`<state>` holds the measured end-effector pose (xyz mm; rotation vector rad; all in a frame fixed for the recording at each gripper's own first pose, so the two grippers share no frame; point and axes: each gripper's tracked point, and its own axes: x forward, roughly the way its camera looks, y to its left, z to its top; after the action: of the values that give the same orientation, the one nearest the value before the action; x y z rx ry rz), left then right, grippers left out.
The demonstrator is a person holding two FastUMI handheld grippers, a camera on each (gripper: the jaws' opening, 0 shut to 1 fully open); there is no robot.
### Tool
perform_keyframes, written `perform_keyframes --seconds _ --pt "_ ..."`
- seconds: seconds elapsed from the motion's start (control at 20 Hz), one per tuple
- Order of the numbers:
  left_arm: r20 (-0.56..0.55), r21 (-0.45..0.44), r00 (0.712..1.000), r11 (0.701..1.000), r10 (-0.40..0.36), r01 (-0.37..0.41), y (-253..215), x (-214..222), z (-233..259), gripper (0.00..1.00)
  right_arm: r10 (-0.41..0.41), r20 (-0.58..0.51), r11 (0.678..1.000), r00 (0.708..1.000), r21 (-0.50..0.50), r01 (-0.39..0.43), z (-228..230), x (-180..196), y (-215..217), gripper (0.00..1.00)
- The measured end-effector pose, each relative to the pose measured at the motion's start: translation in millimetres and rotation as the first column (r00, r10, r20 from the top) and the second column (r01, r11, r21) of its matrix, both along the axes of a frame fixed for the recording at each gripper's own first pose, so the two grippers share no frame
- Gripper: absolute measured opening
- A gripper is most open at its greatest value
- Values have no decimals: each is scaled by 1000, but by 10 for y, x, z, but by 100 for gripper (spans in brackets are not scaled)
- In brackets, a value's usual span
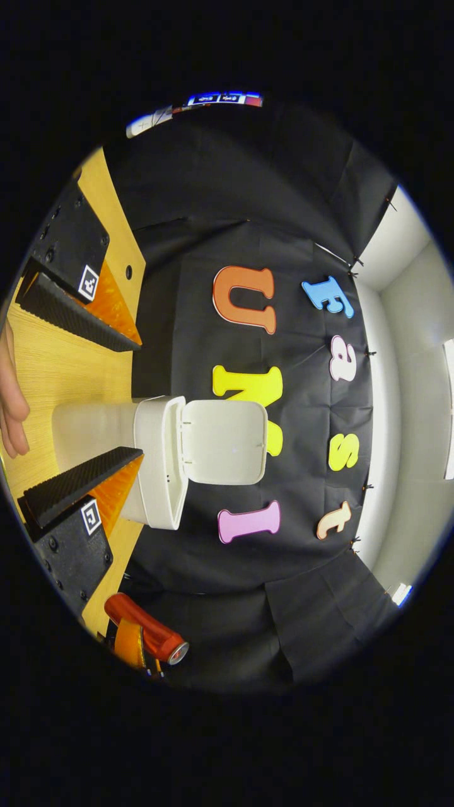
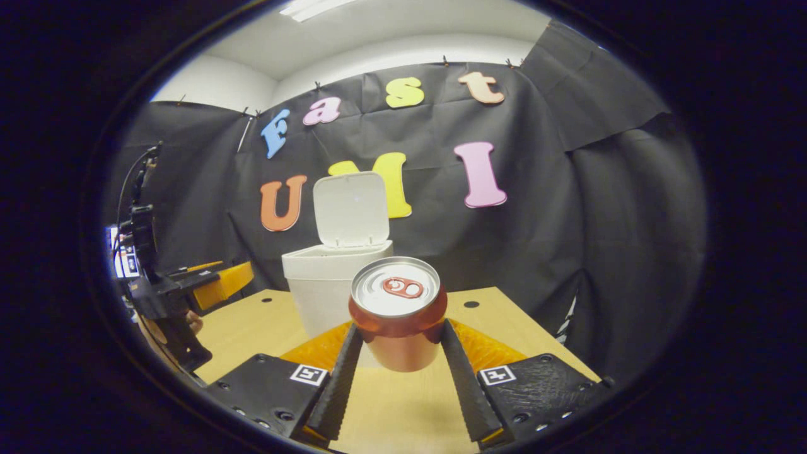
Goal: Press the lid of the desktop garbage bin to open it, pick up the crumpled paper on the desktop and throw it into the bin, then pick up the pop can on the desktop and drop it into the bin, and finally close the garbage bin lid.
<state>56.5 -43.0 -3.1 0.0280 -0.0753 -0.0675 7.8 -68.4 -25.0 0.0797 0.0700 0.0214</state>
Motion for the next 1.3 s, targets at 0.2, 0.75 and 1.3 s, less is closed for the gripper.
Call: perform_keyframes --seconds 0.2,0.75,1.3 --pt "38 -14 999 999 30 -29 167 -240 51 98 -18 -42 999 999 -48 16 -11 -7 82 73" --pt "19 -20 999 999 50 -50 441 -298 -4 97 -22 47 988 999 -150 29 656 -31 568 73" --pt "-54 -8 993 995 103 -103 726 -128 -223 98 -12 112 973 994 -229 37 1433 428 1150 72"
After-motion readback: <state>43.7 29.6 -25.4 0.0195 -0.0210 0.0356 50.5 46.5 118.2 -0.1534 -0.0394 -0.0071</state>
